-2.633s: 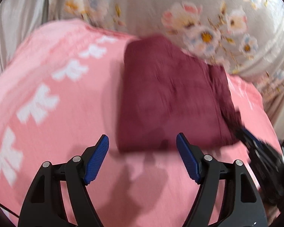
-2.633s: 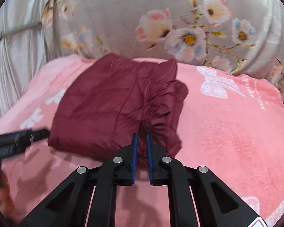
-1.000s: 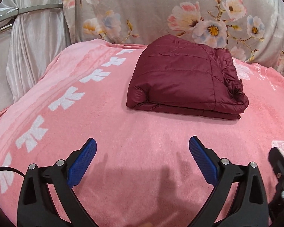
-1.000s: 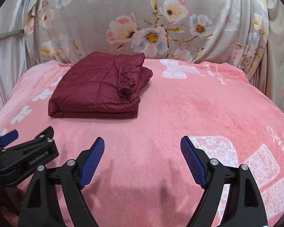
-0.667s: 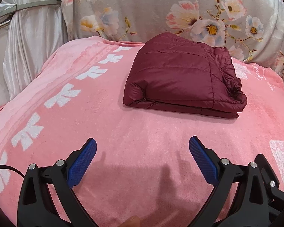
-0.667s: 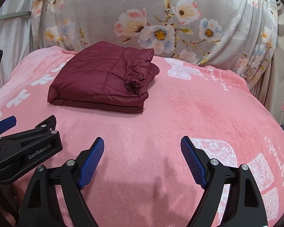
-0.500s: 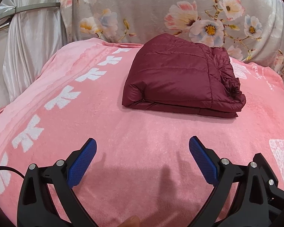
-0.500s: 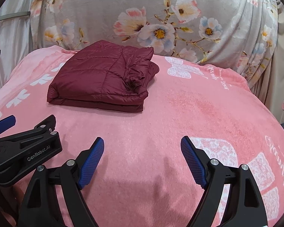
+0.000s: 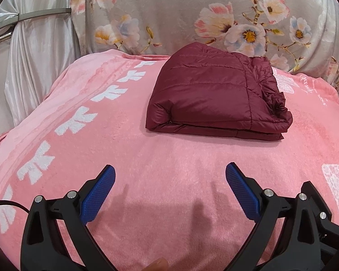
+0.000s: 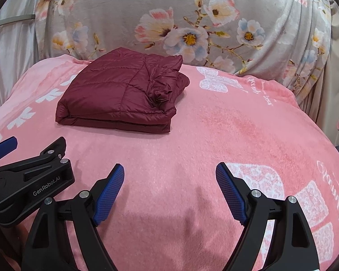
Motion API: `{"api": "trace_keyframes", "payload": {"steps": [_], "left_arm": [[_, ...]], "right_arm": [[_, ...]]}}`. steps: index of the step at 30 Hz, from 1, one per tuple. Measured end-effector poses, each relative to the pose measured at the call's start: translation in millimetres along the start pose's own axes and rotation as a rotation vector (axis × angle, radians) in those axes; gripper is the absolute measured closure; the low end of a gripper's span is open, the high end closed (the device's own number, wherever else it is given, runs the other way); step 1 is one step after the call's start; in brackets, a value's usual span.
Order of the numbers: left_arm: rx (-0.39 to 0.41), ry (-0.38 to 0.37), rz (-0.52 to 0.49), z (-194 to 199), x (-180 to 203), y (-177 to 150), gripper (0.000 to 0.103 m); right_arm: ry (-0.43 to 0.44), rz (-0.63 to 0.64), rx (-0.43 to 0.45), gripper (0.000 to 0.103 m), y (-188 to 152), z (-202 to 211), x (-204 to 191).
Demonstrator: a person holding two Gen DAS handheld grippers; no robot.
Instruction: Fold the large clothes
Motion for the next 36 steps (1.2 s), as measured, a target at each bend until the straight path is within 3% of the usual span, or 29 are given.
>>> {"api": "trace_keyframes", "payload": {"steps": [36], "left_arm": [[0.009, 0.005, -0.005, 2.3, -1.2, 1.9, 0.007]], "right_arm": [[0.001, -0.002, 0.000, 0.022, 0.0, -0.5, 2.4]]}}
Point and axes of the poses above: each gripper's, at about its wrist camera, not at the fingertips, and z roughly against the way its jaws point, x to its right, y to its top, the point moved 10 cm from there along -z, roughly the way its jaws point, and after that the axes turned 5 degrees about y, right-handed, at the moved point
